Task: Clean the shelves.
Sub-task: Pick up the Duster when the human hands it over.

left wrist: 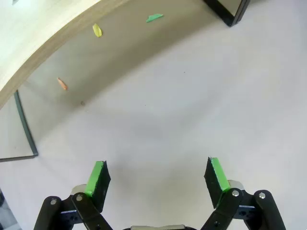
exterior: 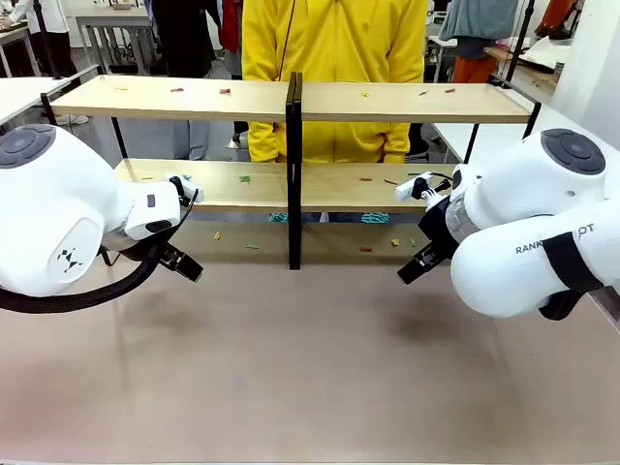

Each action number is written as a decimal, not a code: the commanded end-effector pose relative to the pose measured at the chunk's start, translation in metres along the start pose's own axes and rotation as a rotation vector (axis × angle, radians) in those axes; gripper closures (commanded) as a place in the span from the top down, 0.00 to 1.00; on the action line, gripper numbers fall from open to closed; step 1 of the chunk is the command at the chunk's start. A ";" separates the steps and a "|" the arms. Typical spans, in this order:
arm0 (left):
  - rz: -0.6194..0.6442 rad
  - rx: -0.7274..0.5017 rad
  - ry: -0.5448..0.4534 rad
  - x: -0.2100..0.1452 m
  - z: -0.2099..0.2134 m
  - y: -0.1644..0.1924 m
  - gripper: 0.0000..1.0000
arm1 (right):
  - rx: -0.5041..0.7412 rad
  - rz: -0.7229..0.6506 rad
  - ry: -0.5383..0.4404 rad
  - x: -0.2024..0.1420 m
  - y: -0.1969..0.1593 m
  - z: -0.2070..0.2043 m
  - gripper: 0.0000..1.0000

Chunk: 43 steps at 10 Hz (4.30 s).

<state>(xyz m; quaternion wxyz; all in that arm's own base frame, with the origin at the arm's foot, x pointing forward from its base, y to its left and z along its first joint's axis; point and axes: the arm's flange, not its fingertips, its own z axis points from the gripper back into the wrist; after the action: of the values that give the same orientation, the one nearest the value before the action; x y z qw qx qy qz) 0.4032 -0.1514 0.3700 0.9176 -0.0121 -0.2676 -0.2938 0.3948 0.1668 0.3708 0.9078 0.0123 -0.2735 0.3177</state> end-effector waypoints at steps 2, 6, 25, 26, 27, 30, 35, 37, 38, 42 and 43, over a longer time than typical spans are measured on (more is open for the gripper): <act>0.000 0.000 0.000 0.000 0.000 0.000 1.00 | 0.000 0.000 0.000 0.000 0.000 0.000 1.00; 0.000 0.000 0.000 0.000 0.000 0.000 1.00 | 0.000 0.000 0.000 0.000 0.000 0.000 1.00; -0.282 -0.303 -0.569 -0.100 0.272 0.049 1.00 | 0.016 0.212 -0.374 -0.022 -0.059 0.252 1.00; -0.254 -0.302 -0.591 -0.095 0.271 0.050 1.00 | 0.019 0.214 -0.380 -0.022 -0.060 0.252 1.00; -0.235 -0.307 -0.608 -0.091 0.270 0.051 1.00 | 0.019 0.211 -0.385 -0.023 -0.061 0.251 1.00; -0.187 -0.279 -0.664 -0.078 0.270 0.051 1.00 | 0.013 0.201 -0.385 -0.021 -0.064 0.247 1.00; -0.037 -0.205 -0.659 -0.078 0.272 0.058 1.00 | 0.036 0.201 -0.374 -0.018 -0.068 0.236 1.00; -0.048 -0.201 -0.638 -0.081 0.271 0.060 1.00 | 0.037 0.195 -0.363 -0.018 -0.070 0.232 1.00; -0.059 -0.203 -0.625 -0.081 0.271 0.061 1.00 | 0.038 0.189 -0.368 -0.019 -0.070 0.232 1.00; -0.062 -0.229 -0.626 -0.036 0.304 0.099 1.00 | 0.033 0.188 -0.361 -0.016 -0.071 0.230 1.00; -0.062 -0.229 -0.626 -0.036 0.304 0.099 1.00 | 0.022 0.184 -0.359 -0.016 -0.071 0.229 1.00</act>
<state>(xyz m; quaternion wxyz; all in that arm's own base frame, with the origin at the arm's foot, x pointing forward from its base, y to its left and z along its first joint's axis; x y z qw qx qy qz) 0.2849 0.0065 0.6253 0.7763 -0.1963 -0.4993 -0.3310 0.3129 0.0584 0.5803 0.8212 0.0517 -0.4141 0.3893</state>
